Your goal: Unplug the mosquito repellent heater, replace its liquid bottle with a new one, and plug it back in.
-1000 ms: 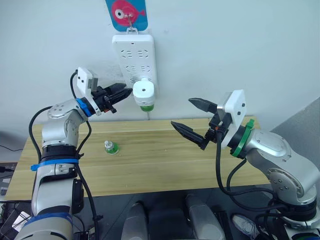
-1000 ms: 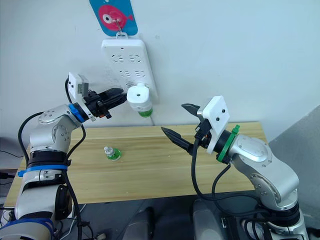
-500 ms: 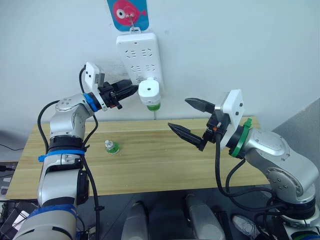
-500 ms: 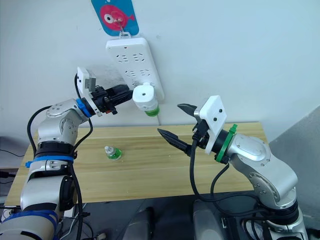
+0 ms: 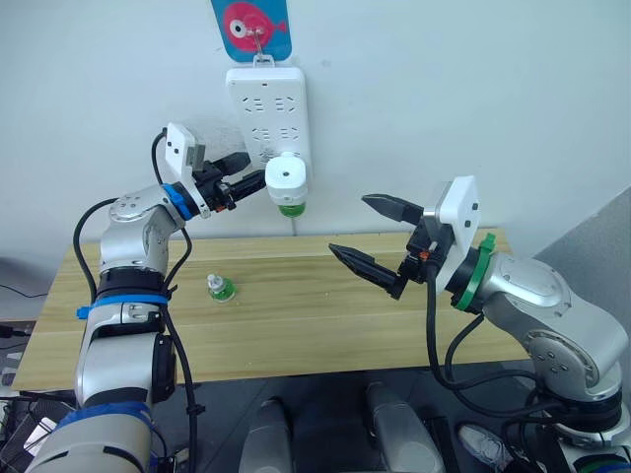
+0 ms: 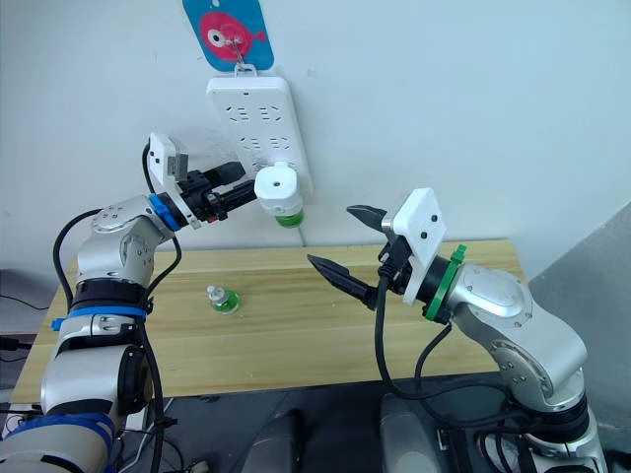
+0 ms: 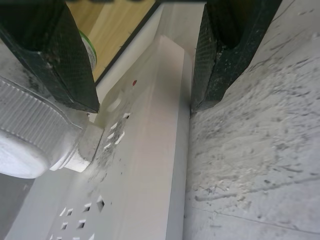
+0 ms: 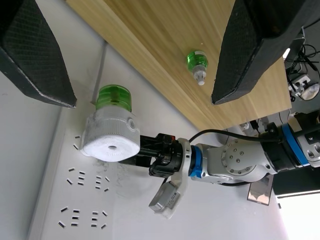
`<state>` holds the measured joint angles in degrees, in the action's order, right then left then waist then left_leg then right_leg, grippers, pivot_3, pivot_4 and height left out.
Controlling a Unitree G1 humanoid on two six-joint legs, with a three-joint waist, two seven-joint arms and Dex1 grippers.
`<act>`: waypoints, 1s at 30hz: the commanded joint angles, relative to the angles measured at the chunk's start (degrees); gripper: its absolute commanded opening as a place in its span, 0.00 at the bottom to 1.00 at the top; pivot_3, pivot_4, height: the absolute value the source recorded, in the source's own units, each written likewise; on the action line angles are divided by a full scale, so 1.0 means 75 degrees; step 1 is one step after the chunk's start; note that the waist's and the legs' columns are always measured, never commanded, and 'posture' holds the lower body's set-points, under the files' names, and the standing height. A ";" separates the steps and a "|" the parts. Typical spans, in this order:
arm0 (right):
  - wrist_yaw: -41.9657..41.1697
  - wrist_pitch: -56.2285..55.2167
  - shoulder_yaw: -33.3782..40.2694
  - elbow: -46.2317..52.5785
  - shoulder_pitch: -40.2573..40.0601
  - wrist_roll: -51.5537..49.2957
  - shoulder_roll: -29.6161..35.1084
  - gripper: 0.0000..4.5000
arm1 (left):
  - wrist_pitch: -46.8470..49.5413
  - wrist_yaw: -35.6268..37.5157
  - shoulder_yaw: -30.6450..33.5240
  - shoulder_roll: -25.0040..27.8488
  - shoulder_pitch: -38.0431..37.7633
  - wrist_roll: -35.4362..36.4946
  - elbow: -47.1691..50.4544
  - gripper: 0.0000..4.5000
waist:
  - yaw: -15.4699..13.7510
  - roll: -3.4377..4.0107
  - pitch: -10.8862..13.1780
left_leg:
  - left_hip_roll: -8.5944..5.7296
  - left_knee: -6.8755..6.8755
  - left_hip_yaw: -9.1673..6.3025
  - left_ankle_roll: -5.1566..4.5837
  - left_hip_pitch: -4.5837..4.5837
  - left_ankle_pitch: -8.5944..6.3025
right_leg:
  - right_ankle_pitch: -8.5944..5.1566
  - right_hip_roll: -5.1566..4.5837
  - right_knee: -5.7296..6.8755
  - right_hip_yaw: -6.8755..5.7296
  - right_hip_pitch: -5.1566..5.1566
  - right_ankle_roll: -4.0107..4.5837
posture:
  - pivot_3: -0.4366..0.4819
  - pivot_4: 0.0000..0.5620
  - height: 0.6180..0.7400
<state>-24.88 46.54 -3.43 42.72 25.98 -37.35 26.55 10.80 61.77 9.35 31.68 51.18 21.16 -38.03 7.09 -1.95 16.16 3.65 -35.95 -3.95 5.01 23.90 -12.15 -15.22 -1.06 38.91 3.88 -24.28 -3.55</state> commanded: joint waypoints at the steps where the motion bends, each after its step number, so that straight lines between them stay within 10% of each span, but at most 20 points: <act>1: -0.0044 -0.0081 0.0090 0.0240 0.0109 -0.0171 0.0020 1.00 | 0.0238 0.0345 0.0024 0.0045 0.0180 0.0247 0.0429 0.68 | 0.0003 0.0002 0.0004 | 0.0000 0.0000 0.0000 0.0000 0.0001 0.0000 | 0.0000 0.0000 -0.0002 0.0000 -0.0001 0.0001 | 0.23 0.52 1.00; 9: 0.0110 -0.0139 -0.0047 0.0163 0.0184 0.0075 -0.0013 1.00 | 0.0641 0.0656 -0.0004 -0.0003 0.0162 0.0384 0.0856 0.31 | -0.0004 0.0000 0.0029 | 0.0000 0.0003 -0.0001 -0.0001 0.0004 -0.0001 | 0.0001 0.0000 -0.0006 -0.0001 -0.0001 0.0003 | 0.24 0.52 1.00; 30: 0.2829 0.0692 -0.1845 -0.0745 0.1368 0.3329 -0.1824 1.00 | 0.1745 -0.0287 0.0159 0.0046 -0.1056 0.0806 0.3230 0.30 | 0.0048 0.0002 0.0033 | -0.0001 0.0001 -0.0007 0.0000 0.0016 0.0000 | 0.0004 -0.0002 -0.0006 -0.0003 -0.0011 0.0008 | 0.23 0.51 1.00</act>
<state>-4.63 51.96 -17.42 36.11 35.10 -13.69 13.83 23.59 60.15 9.57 31.75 43.06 25.75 -17.21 7.45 -1.93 16.40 3.65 -35.94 -4.01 5.02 24.02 -12.15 -15.19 -1.07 38.86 3.85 -24.36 -3.49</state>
